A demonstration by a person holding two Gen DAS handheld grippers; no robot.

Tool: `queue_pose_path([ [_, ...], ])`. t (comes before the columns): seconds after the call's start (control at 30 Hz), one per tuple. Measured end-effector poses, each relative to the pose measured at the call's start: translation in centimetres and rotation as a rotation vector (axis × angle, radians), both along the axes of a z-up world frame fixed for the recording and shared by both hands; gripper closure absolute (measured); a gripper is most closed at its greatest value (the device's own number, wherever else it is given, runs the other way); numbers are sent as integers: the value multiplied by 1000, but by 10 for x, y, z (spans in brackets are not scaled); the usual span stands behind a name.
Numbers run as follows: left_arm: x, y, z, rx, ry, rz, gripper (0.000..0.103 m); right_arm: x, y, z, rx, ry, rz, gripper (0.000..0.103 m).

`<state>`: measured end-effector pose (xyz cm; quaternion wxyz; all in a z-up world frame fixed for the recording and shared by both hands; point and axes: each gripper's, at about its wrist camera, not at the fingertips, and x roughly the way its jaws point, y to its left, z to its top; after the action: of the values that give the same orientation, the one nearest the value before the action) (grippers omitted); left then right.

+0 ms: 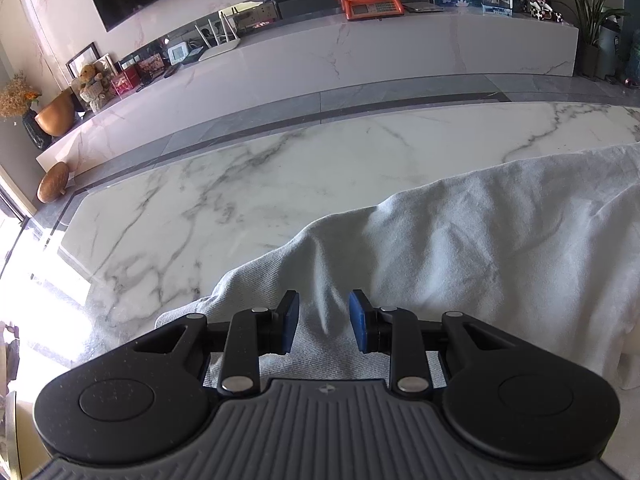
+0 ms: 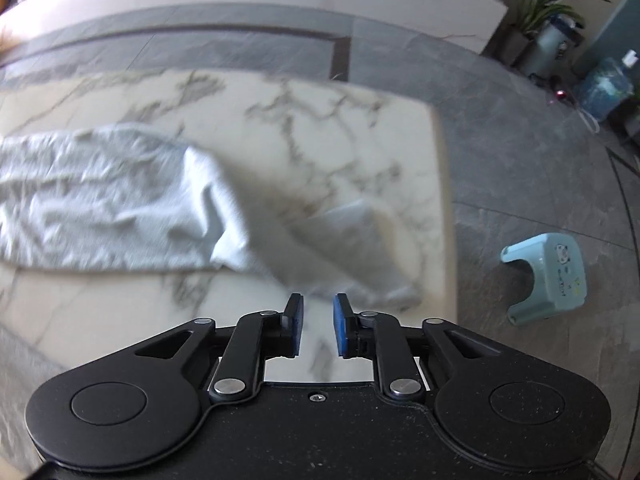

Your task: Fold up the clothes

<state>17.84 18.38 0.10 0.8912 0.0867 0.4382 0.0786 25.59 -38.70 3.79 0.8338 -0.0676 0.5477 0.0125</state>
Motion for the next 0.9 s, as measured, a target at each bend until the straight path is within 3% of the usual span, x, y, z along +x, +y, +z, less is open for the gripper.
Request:
queue_pose_path([
  [0.07, 0, 6, 0, -12, -12, 14, 77, 17, -5, -2, 11, -32, -51, 74],
  [0.27, 1, 30, 0, -116, -25, 88, 77, 60, -12, -37, -15, 10, -35, 68],
  [0.5, -2, 44, -1, -138, -33, 143, 77, 66, -21, -57, 10, 31, -28, 66],
  [0.63, -3, 39, -2, -107, -27, 130, 77, 63, -25, -62, 71, 45, -27, 67],
  [0.67, -3, 37, -3, -92, -25, 123, 77, 62, -25, -62, 81, 43, -26, 69],
  [0.77, -4, 34, -3, -75, -25, 116, 77, 59, -24, -63, 99, 41, -17, 94],
  [0.9, -5, 35, -5, -66, -33, 119, 77, 55, -15, -59, 65, 34, 17, 99],
])
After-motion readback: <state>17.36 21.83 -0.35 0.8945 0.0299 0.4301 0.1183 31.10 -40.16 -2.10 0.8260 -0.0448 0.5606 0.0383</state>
